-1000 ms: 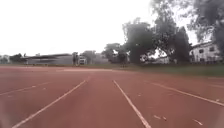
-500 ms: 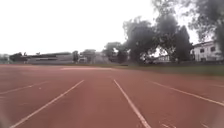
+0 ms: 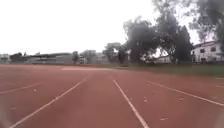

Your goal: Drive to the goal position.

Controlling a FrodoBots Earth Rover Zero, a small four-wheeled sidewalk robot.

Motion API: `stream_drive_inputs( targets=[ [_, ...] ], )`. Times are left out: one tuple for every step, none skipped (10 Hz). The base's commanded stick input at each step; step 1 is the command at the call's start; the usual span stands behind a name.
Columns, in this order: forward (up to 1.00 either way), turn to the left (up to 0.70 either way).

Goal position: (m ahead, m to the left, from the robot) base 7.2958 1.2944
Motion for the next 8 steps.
stream_drive_inputs(
  targets=[
    [0.45, 0.27],
    [0.45, 0.27],
    [0.45, 0.22],
    [0.45, 0.09],
    [0.45, 0.00],
    [0.45, 0.00],
    [0.45, 0.00],
    [0.45, 0.00]
  ],
)
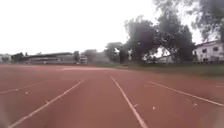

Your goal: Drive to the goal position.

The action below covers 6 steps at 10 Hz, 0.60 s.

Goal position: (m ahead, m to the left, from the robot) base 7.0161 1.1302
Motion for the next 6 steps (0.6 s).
stream_drive_inputs(
  targets=[
    [0.45, 0.00],
    [0.45, 0.00],
    [0.45, 0.00],
    [0.45, 0.00],
    [0.45, 0.00],
    [0.45, 0.00]
  ],
)
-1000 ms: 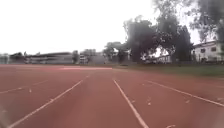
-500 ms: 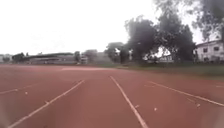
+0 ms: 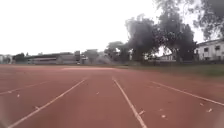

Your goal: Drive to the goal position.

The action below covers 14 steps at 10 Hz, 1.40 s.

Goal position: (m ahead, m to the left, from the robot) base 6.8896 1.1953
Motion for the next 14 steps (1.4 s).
stream_drive_inputs(
  targets=[
    [0.45, 0.00],
    [0.45, 0.00],
    [0.45, 0.00],
    [0.45, 0.00],
    [0.45, 0.00],
    [0.45, 0.00],
    [0.45, 0.13],
    [0.45, 0.27],
    [0.45, 0.27],
    [0.45, 0.27],
    [0.45, 0.27],
    [0.45, 0.27],
    [0.45, 0.27],
    [0.45, 0.27]
  ],
)
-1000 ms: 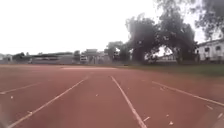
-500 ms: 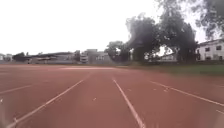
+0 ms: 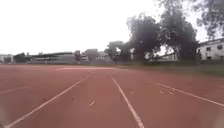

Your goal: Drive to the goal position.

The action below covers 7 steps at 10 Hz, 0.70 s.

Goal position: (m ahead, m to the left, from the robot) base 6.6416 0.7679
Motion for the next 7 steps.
stream_drive_inputs(
  targets=[
    [0.45, 0.27],
    [0.45, 0.27],
    [0.45, 0.27],
    [0.45, 0.27],
    [0.45, 0.27],
    [0.45, 0.27],
    [0.45, 0.27]
  ],
)
